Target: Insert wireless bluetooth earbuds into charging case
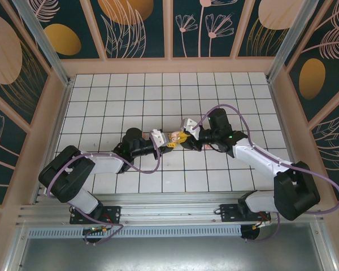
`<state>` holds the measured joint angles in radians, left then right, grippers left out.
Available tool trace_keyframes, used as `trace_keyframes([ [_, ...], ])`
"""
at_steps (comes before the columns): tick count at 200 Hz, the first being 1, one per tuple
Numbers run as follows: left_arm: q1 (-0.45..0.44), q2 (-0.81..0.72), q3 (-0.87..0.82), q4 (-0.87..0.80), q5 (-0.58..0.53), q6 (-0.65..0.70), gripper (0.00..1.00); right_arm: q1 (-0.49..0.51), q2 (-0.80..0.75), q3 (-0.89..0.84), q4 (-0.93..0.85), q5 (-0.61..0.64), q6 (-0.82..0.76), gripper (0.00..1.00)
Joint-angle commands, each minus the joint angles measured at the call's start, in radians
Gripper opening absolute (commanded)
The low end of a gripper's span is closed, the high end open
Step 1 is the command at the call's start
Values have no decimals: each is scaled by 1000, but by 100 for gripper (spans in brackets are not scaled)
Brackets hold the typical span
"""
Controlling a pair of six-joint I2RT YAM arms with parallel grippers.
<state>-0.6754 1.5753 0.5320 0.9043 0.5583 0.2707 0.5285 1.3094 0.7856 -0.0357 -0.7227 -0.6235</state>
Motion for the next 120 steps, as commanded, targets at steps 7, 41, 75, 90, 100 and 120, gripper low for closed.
trace_keyframes([
  [7,-6,-24,36,53,12,22,15,2,-3,15,-35,11,-10,19],
  [41,-7,-16,25,95,17,-6,15,-35,-43,-20,25,-62,29,14],
  [75,-6,5,11,158,21,-54,15,-72,-90,-53,72,-134,65,12],
  [90,-6,18,9,180,29,-71,15,-91,-110,-67,95,-168,87,12],
  [100,-7,24,7,197,32,-87,15,-104,-122,-76,114,-201,102,12],
  [120,-6,36,7,228,43,-109,15,-138,-148,-102,180,-271,155,12],
])
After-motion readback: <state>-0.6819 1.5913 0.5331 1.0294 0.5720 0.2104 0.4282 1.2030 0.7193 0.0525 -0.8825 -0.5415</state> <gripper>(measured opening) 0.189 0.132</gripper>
